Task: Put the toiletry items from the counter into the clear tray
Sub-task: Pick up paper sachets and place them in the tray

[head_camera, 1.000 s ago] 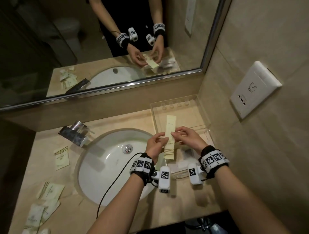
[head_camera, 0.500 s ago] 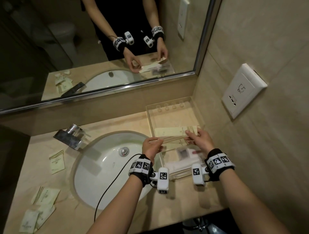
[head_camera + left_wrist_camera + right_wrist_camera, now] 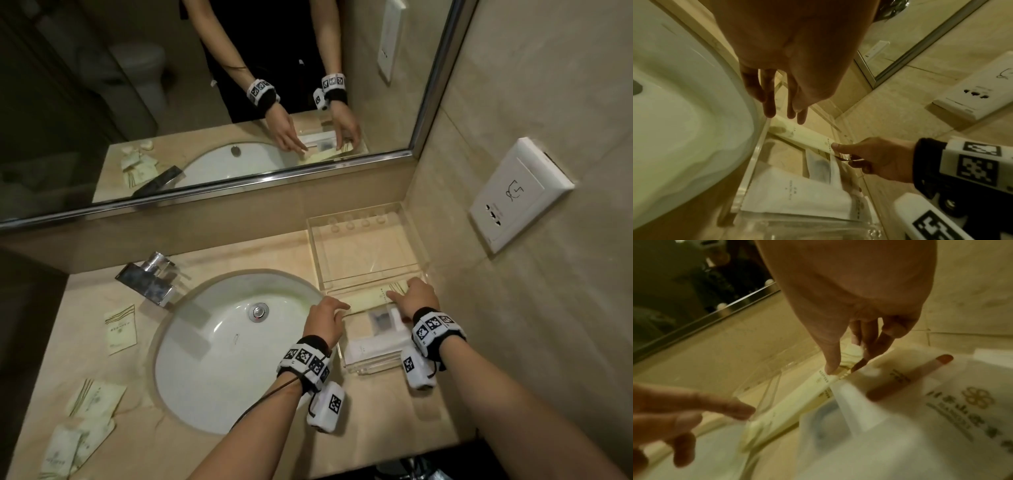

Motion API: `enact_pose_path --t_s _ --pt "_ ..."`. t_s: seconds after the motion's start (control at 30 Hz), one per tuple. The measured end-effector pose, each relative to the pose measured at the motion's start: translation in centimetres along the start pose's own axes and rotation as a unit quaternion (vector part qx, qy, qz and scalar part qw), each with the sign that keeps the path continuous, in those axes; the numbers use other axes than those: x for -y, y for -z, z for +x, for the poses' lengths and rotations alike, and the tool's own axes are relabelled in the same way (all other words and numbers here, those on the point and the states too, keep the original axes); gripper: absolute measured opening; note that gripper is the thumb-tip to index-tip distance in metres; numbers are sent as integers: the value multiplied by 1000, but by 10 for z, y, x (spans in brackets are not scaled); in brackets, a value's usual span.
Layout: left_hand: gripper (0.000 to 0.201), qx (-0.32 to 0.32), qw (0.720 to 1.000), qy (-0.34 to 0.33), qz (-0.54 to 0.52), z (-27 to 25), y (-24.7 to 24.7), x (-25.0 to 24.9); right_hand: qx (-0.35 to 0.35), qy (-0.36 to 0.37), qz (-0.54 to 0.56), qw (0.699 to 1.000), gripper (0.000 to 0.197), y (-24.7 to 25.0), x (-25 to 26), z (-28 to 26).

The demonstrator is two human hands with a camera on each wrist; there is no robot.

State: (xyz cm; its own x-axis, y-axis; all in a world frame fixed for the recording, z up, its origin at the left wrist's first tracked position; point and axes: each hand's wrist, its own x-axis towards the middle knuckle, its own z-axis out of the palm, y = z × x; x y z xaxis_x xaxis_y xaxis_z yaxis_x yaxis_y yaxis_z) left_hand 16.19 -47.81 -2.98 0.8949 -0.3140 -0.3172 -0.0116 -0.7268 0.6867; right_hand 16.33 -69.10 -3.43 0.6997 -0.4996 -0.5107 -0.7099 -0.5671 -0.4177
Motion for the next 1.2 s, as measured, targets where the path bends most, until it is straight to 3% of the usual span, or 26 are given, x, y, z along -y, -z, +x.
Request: enact_pose_path --t_s 0.1,0.23,0.4,0.83,0.97,1.2 --pt "37 41 996 -14 83 0 -3 1 -14 2 -108 994 61 -4 -1 3" --pt "45 89 980 -20 176 0 -6 3 -26 2 -85 996 63 -8 -3 11" --pt "51 125 960 -11 251 -2 -5 3 -21 -1 -67 998 49 -10 -5 17" --pt "47 103 959 -8 265 -4 -3 3 -27 18 47 998 38 -11 -4 13" --pt "57 118 955 -9 271 -2 0 6 -29 16 42 999 34 -6 -4 7" --pt "45 46 985 -23 163 -7 14 10 -48 5 156 987 26 8 -4 -9"
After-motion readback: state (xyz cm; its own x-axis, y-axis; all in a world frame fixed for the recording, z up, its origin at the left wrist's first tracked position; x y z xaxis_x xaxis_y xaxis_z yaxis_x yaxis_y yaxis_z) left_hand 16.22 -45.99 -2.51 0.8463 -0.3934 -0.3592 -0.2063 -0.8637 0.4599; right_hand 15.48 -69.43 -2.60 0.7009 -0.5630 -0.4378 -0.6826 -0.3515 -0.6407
